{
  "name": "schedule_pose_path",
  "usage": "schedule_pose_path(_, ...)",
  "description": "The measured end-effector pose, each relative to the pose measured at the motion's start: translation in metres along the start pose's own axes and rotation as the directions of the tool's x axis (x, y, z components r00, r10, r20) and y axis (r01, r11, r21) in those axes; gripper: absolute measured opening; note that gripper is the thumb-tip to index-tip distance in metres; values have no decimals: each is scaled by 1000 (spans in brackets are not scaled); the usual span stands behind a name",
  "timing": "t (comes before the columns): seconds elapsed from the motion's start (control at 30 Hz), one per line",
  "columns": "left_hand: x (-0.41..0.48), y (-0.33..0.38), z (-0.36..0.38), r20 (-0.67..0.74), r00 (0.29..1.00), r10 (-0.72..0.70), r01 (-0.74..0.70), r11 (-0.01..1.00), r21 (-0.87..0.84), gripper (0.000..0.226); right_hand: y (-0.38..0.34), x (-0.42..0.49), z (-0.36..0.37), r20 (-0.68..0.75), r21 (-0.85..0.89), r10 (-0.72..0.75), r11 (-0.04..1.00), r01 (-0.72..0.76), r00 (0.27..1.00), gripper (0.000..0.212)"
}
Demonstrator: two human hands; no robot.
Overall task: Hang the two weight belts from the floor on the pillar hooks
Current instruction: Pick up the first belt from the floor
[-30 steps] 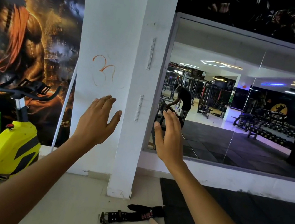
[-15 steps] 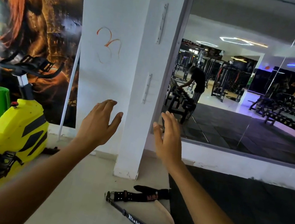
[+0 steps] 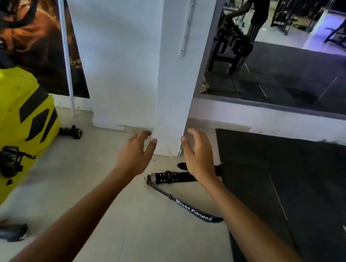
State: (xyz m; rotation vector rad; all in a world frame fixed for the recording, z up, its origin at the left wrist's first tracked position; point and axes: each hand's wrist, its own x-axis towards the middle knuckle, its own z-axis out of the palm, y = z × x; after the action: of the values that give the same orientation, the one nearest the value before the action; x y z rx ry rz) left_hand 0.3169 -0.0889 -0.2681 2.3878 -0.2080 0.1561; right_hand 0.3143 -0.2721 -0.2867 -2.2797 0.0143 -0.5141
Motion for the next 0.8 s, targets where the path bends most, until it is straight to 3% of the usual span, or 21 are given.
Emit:
schedule_pose_path(0.13, 30, -38, 48, 148, 978, -150, 162, 984, -73, 43, 52, 10, 44, 110, 12, 193, 981, -196, 975, 27)
schedule_pose_path(0.27, 62, -69, 97, 304, 908, -289, 327, 942, -80, 36, 101, 25, 80, 244, 8, 320, 943, -332, 915, 28)
schedule_pose_path(0.47, 144, -106, 159, 315, 835, -452, 490, 870, -53, 35, 166, 97, 142, 412, 52, 442, 862, -505, 797, 29)
schedule_pose_path(0.67, 233, -157, 237, 326, 706, -628, 690, 715, -117, 31, 239, 164, 226, 539, -4, 521, 787, -617, 661, 31)
schedule_pose_path(0.8, 269, -214, 313, 389, 556, -734, 826, 540, -161, 25, 304, 174, 294, 616, -72, 547, 755, -651, 567, 35)
